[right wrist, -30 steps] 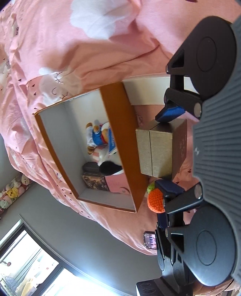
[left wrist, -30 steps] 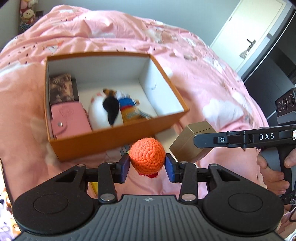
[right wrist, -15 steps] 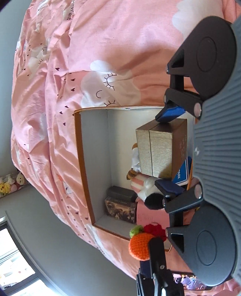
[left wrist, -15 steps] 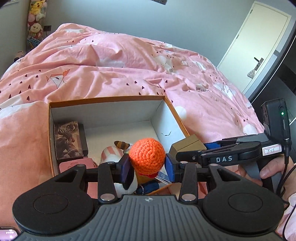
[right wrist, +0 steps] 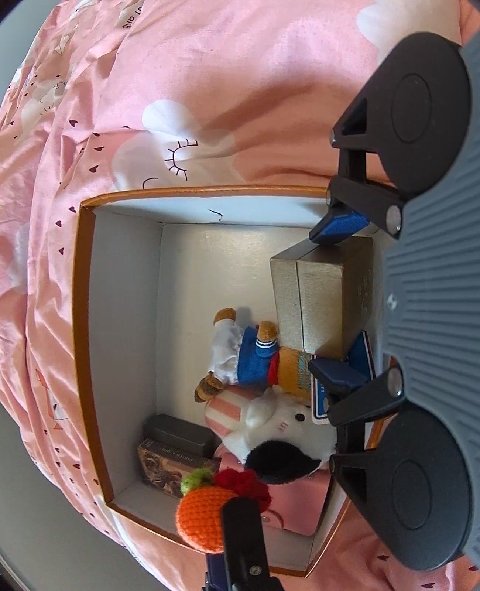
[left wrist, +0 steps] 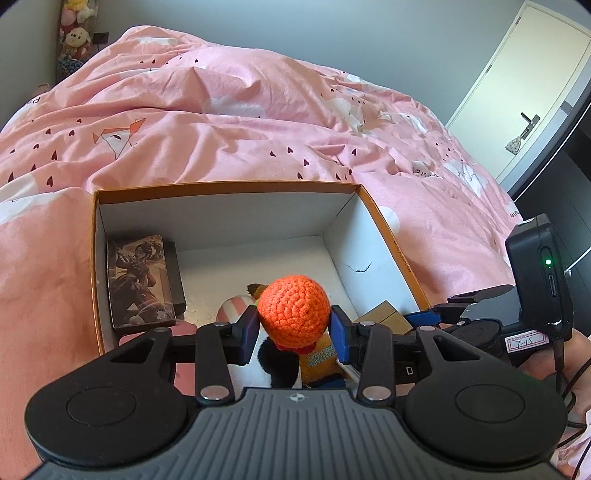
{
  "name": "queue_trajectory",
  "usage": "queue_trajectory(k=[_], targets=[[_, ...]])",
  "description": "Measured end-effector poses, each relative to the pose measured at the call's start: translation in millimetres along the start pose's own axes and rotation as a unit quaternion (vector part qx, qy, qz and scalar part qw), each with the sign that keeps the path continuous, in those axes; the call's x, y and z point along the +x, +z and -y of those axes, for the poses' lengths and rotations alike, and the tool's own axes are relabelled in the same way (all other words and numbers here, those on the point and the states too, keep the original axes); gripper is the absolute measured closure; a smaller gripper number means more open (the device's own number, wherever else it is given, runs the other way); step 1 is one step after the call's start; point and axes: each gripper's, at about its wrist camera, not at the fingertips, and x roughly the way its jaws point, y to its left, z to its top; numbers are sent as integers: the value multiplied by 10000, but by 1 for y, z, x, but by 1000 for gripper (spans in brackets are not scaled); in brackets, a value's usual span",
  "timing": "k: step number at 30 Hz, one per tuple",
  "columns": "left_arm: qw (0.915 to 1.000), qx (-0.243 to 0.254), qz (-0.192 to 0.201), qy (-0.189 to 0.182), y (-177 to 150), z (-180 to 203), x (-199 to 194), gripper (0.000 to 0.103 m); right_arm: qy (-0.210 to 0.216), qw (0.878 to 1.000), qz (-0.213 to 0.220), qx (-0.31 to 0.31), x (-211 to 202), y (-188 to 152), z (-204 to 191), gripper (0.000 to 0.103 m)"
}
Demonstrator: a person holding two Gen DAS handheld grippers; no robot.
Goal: Organize objects
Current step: 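Lower the tan box into the shoebox and open the right tool, then lower the orange crochet ball into the shoebox and open the left tool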
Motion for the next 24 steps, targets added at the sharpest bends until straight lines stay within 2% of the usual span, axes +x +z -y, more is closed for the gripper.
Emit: queue_trajectory(k=[4,8,13,17,24], targets=[[10000,13,-6,36,1,-2,2,57,-173,9991,-331,-191,8,6,-6,33],[10000,15,-13,60,2,-2,3,57,-237,9975,-624,-243,11,11,-6,40],[10000,29,-30,88,6,-2,4,57,-117,9973,-697,-195,7,12,0,41],[9999,76,-15,114,12,-3,2,57,-87,9986,-479,-189,-5,13,3,42],[9999,-54,-42,118,41,-11,12,57,-91,9980,492,-379,-37,23,6,42]])
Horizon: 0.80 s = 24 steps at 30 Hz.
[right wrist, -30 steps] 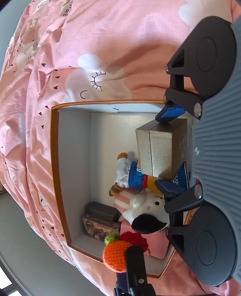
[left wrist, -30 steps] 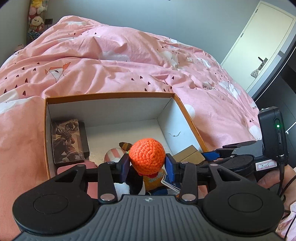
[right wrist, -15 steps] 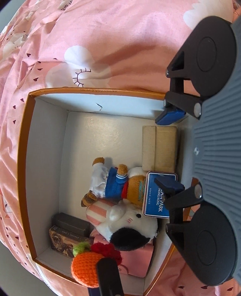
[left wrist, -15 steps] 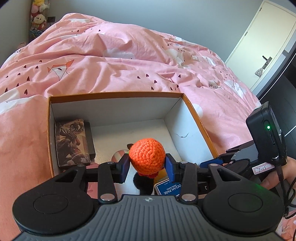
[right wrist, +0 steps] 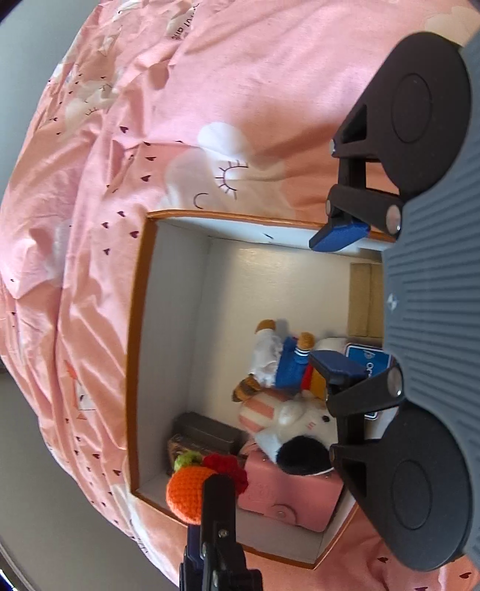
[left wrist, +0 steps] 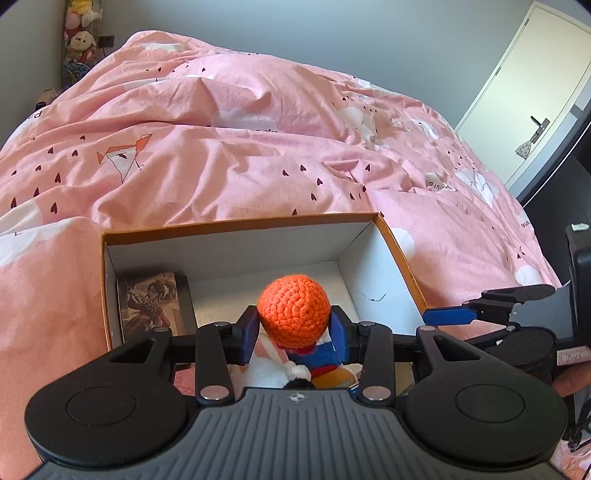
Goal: Organize objects
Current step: 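Lower the orange crochet ball into the shoebox and open the left tool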
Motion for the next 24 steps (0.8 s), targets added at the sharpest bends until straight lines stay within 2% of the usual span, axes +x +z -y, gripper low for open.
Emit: queue_trajectory(k=[2,6,8,12,15,18,24], targets=[[9999,-22,-102,32,10,-5,13,57,53,9999,130,78,-1,4,2,42],[9966,-114,-612,532,23,-21,55,57,143,9995,255,101,0,5,1,42],[9921,-53,-901,870,23,-27,74,57,141,9994,294,72,4,2,-2,42],[9835,197,-1373,1161,17,-23,93,57,83,9994,336,-9,11,-1,-3,42],[9779,274,-1512,1415,12,-20,100,57,1,9994,354,-49,16,-2,-3,42],[9738,244,-1696,1496,11,-20,106,56,25,9993,363,-38,18,-4,-2,42],[9712,213,-1758,1595,11,-19,105,54,11,9994,358,-1,18,-8,0,42]])
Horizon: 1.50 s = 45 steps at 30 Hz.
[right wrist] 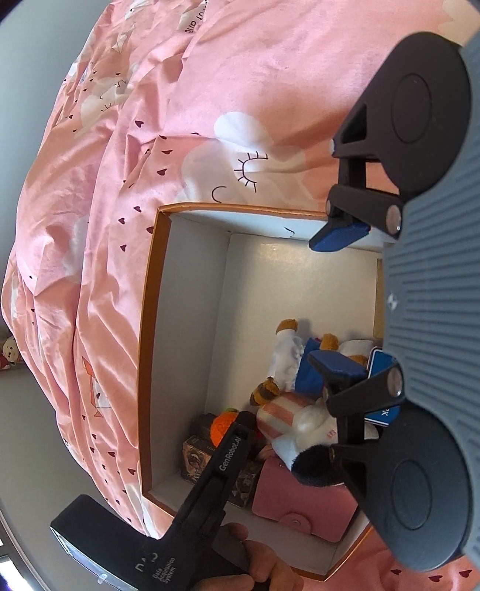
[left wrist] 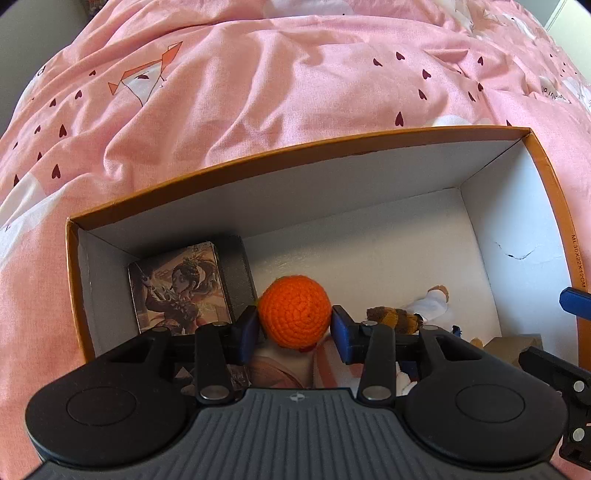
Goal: Organize objects
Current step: 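Lower the orange crochet ball into the shoebox and open the left tool, then grasp the yellow tape measure with the left tool while the right tool grasps the long white box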
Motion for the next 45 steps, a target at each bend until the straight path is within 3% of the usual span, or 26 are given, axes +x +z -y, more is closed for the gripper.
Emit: queue_trajectory(k=[10,12,18,26,32,34,35,40,44,45], targets=[[9999,90,117,38,-4,1,-6,41,-22,10000,21,33,-4,-5,3,41],[9998,113,172,-7,-4,1,-10,34,-23,10000,40,43,-6,-5,3,41],[9970,45,717,-272,-14,1,-38,38,-12,9999,99,103,-12,-9,2,41],[9844,13,1697,-457,-80,9,-108,42,109,9960,865,213,-46,-36,-4,41],[9857,-376,1560,-515,-134,11,-111,43,279,9874,1399,685,-78,-75,-13,38],[9871,-550,1428,-480,-147,13,-102,43,256,9857,1425,864,-81,-89,-16,37],[9851,-591,1563,-413,-154,15,-100,42,222,9852,1419,935,-82,-96,-18,37],[9782,-271,2016,410,-178,44,-99,42,-282,9873,1143,1071,-68,-128,-25,36],[9830,-386,1796,-58,-193,49,-91,42,-344,9860,937,1333,-58,-148,-20,36],[9855,-344,1659,-27,-196,53,-84,42,-354,9857,892,1383,-55,-152,-19,36]])
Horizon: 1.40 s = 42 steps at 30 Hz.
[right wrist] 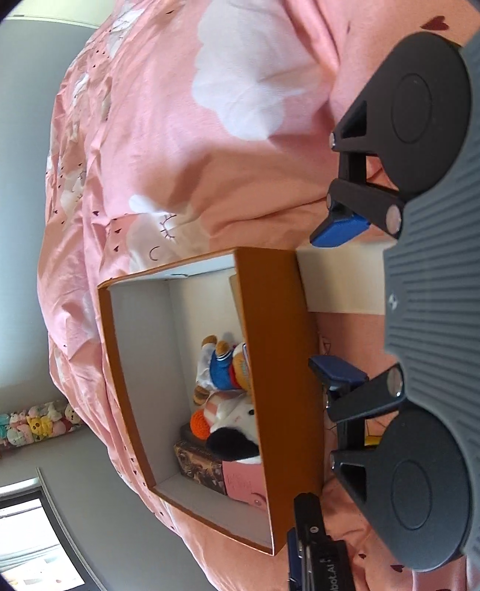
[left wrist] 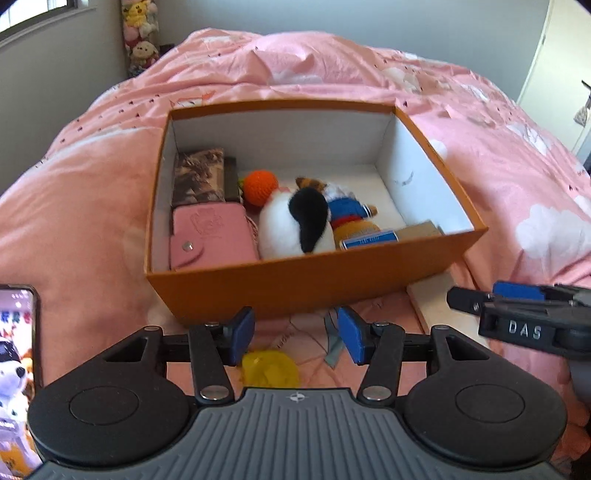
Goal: Organize objects
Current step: 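Grasp the yellow tape measure with the left tool while the right tool grasps the long white box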
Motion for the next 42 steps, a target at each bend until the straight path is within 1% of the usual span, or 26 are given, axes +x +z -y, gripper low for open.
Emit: queue_trajectory(k=[3,4,5,8,10,13,16,20,25,29,32,35,37,42], targets=[[9992,-36,-180,344,-16,2,18,42,-126,9998,-113,63,7,-5,4,35],[9984,-109,-262,486,-21,0,25,41,-194,9996,-170,64,9,-7,4,34],[9977,-213,-334,542,-26,-3,32,41,-251,9994,-220,63,11,-8,4,33],[9959,-539,-570,449,-38,-12,44,39,-276,9990,-330,71,15,-14,6,31],[9957,-592,-556,440,-44,-15,47,37,-278,9987,-416,54,20,-15,4,31],[9961,-535,-477,521,-48,-15,49,36,-277,9982,-523,46,25,-18,3,31],[9964,-437,-481,548,-50,-12,49,35,-264,9980,-568,53,27,-21,3,31],[9961,-261,-576,620,-51,-6,55,35,-273,9977,-619,65,31,-22,4,30],[9938,203,-673,862,-53,10,63,35,-271,9973,-676,102,38,-21,6,30],[9918,332,-743,989,-53,15,68,35,-250,9968,-744,150,43,-20,9,30],[9914,299,-794,998,-53,13,72,37,-229,9961,-829,203,48,-20,12,30],[9923,129,-824,918,-52,6,72,38,-208,9955,-897,208,51,-18,13,30],[9932,-80,-845,794,-50,-1,71,39,-177,9952,-956,147,53,-16,13,30],[9932,-630,-875,436,-49,-21,66,39,-310,9929,-1127,-205,56,-12,11,30]])
